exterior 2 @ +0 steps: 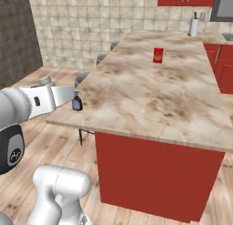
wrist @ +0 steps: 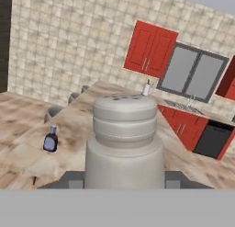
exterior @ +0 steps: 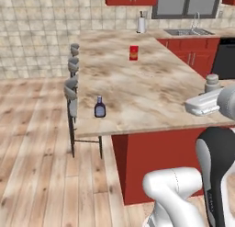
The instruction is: Move the condiment bottle and shaker from the cabinet to the dining counter.
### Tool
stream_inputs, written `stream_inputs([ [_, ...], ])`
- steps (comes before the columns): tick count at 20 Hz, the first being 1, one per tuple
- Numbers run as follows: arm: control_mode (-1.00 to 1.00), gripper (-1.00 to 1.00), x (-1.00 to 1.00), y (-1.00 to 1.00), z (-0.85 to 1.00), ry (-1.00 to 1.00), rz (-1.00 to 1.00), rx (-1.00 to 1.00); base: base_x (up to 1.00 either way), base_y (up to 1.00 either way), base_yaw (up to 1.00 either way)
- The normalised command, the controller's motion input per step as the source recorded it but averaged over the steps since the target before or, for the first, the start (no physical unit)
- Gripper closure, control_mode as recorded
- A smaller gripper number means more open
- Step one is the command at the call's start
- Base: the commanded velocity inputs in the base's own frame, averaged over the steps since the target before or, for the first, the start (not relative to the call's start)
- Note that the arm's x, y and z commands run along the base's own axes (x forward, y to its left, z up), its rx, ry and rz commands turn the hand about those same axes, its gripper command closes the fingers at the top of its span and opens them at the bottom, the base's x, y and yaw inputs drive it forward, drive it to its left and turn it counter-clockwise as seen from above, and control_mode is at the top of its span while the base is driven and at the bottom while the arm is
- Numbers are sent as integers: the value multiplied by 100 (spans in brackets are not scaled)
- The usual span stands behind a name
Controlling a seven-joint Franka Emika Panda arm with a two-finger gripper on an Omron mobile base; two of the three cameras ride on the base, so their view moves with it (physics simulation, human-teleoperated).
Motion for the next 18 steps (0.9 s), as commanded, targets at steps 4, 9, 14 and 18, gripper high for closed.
stream_inputs([
  [4,100,100,0,0,0,0,0,0,98,13,18],
  [9,100,100,0,0,0,0,0,0,91,0,12],
  [14,100,100,0,0,0,0,0,0,52,0,5],
  [18,100,100,0,0,0,0,0,0,19,0,0],
])
